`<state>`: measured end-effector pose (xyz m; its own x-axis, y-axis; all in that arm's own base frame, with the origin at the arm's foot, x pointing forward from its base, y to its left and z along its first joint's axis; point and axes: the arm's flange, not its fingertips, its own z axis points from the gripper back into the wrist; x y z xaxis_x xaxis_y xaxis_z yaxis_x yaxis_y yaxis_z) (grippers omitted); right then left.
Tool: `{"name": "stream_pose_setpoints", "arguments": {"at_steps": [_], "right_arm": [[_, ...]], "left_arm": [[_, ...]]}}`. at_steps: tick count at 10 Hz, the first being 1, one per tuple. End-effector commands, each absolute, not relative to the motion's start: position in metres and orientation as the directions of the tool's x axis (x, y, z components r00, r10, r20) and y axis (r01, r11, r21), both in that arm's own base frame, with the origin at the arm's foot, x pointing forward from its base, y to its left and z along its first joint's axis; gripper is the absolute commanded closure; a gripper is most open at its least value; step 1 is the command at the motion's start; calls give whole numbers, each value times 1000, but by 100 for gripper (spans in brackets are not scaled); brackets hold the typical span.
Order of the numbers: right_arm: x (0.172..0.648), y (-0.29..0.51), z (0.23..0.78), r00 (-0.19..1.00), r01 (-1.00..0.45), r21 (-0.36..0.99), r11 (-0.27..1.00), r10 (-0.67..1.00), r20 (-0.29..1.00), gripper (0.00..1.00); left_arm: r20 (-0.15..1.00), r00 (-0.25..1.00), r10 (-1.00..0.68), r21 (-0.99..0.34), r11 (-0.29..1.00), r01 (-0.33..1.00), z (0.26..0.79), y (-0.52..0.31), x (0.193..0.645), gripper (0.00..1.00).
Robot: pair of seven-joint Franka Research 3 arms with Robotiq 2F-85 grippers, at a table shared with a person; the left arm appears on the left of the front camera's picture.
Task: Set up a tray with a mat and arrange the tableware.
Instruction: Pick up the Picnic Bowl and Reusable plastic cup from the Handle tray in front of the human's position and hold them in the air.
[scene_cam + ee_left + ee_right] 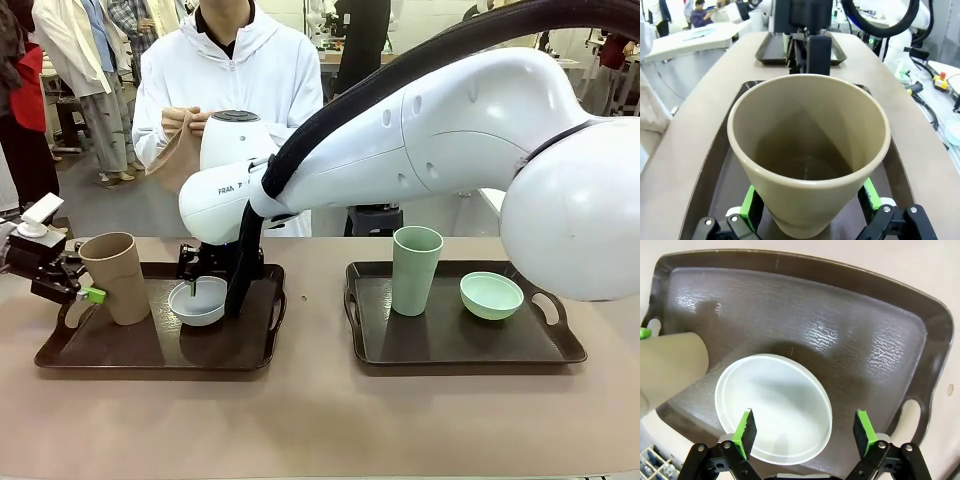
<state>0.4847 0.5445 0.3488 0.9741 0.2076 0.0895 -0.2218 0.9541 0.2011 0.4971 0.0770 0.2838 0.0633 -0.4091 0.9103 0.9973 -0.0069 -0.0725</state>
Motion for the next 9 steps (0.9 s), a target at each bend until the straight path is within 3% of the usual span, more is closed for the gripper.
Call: {"name": "stream_pose_setpoints", "arguments": {"at_steps": [1, 5, 6, 7, 8, 9], "right_arm": [[488, 552, 346, 980, -189, 176, 966, 176, 89, 0], [490, 552, 341, 983, -175, 149, 973, 165, 79, 0], [487, 551, 339, 978, -204, 122, 971, 197, 65, 39], [486, 551, 339, 979, -202, 123, 972, 197, 57, 57], [486, 549, 339, 980, -197, 118, 973, 191, 56, 96], [484, 550, 340, 979, -200, 107, 974, 195, 55, 100]], "left_arm": [[913, 30, -408, -59, -60, 996, 277, 75, 498, 0], [924, 35, -380, -73, -86, 994, 266, 59, 502, 0], [926, 21, -377, -60, -93, 994, 264, 56, 501, 24], [929, 27, -370, -70, -102, 992, 265, 55, 502, 55], [930, 28, -365, -69, -98, 993, 266, 57, 503, 80], [930, 30, -366, -68, -92, 993, 267, 60, 503, 100]]}}
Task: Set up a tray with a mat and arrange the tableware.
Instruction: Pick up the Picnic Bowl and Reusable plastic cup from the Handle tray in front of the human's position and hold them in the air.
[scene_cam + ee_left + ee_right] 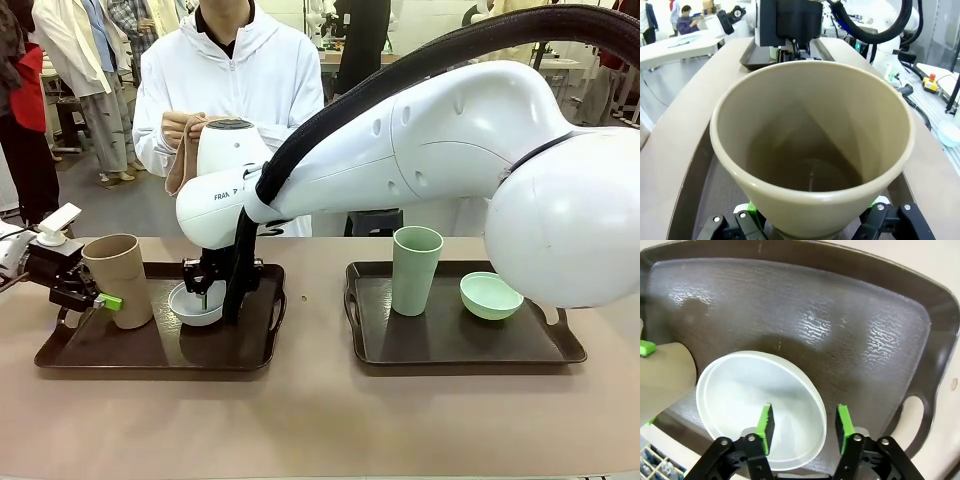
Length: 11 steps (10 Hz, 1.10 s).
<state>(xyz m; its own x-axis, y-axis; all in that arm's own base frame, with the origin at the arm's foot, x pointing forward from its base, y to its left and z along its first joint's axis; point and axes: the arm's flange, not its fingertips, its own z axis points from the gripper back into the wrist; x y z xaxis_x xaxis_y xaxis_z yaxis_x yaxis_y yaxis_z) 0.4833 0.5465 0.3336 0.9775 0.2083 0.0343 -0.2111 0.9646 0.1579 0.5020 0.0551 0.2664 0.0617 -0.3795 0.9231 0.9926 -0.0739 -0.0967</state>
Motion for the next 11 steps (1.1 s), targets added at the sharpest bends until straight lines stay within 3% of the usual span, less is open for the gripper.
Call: {"name": "stream_pose_setpoints", "arguments": {"at_steps": [1, 2, 3, 4, 5, 6, 7, 11], "right_arm": [[482, 551, 341, 978, -204, 95, 974, 200, 56, 100], [480, 550, 343, 979, -201, 78, 976, 196, 63, 100], [478, 550, 344, 978, -202, 69, 977, 198, 60, 96], [477, 549, 346, 978, -202, 59, 978, 198, 64, 100], [477, 547, 348, 979, -199, 55, 979, 195, 67, 100], [475, 545, 350, 979, -199, 55, 979, 195, 66, 100], [474, 543, 353, 978, -199, 52, 979, 195, 70, 100], [445, 512, 429, 980, -198, 128, 972, 194, 40, 100]], "left_arm": [[930, 25, -367, -61, -86, 994, 268, 60, 502, 100], [929, 23, -368, -58, -84, 995, 269, 60, 503, 100], [927, 27, -375, -62, -80, 995, 269, 59, 503, 70], [925, 28, -380, -62, -77, 995, 269, 59, 503, 70], [924, 28, -382, -60, -72, 996, 270, 59, 503, 100], [922, 26, -386, -56, -65, 996, 273, 60, 501, 71], [919, 21, -393, -46, -54, 998, 278, 63, 500, 100], [892, 23, -452, -28, -5, 1000, 347, 69, 467, 100]]}}
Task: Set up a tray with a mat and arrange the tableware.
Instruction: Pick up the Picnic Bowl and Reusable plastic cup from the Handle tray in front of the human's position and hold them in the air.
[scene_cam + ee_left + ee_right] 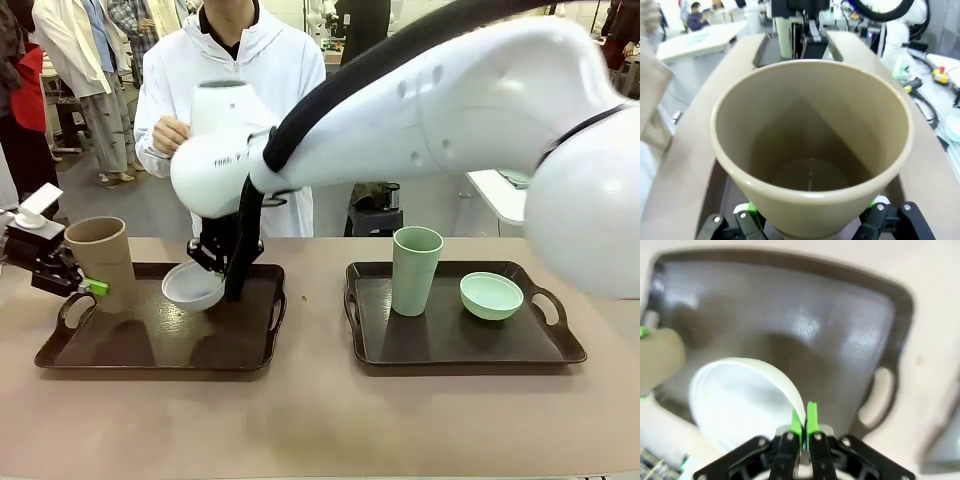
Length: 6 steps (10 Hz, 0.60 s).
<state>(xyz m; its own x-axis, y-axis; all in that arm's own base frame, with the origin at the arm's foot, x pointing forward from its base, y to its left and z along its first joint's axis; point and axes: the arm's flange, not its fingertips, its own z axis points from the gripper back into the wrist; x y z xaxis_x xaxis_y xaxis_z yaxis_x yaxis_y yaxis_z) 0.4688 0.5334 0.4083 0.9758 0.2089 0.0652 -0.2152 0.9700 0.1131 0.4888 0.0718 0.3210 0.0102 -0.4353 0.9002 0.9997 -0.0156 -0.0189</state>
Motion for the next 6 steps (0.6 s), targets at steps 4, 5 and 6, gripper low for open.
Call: {"name": "stream_pose_setpoints", "arguments": {"at_steps": [4, 5, 6], "right_arm": [[397, 493, 517, 984, -169, 127, 977, 160, 80, 100], [392, 489, 523, 985, -160, 129, 979, 150, 85, 100], [392, 486, 523, 986, -146, 125, 981, 135, 94, 100]], "left_arm": [[893, -85, -442, 79, -32, 996, 432, 61, 427, 100], [894, -84, -441, 83, -20, 996, 442, 60, 422, 100], [892, -96, -442, 99, -17, 995, 447, 60, 418, 100]]}}
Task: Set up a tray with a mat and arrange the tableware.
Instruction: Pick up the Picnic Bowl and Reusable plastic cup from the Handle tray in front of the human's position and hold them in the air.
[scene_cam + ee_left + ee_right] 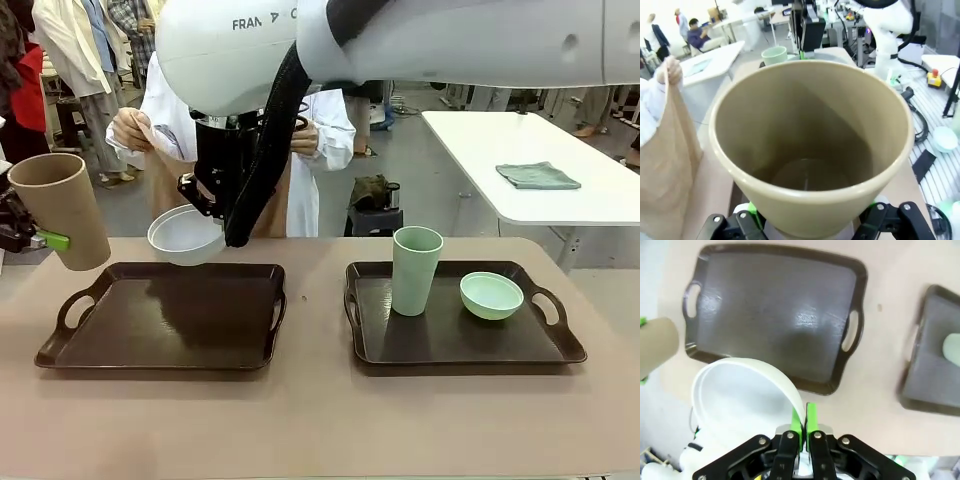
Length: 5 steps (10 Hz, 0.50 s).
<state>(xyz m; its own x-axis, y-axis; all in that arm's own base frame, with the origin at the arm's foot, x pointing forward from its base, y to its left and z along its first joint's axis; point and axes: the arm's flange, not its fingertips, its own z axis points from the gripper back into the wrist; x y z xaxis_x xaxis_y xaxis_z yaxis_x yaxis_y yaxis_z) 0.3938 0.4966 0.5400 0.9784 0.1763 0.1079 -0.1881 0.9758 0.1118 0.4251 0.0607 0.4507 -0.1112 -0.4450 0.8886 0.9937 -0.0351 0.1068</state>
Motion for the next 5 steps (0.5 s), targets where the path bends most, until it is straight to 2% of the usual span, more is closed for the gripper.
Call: {"name": "stream_pose_setpoints", "arguments": {"at_steps": [1, 2, 5], "right_arm": [[399, 480, 513, 988, -142, 130, 981, 132, 86, 100], [394, 497, 540, 978, -188, 112, 976, 176, 108, 100], [394, 497, 540, 978, -188, 112, 976, 176, 108, 100]], "left_arm": [[891, -99, -444, 91, -39, 995, 441, 62, 432, 100], [891, -99, -444, 91, -39, 995, 441, 62, 432, 100], [891, -99, -444, 91, -39, 995, 441, 62, 432, 100]]}}
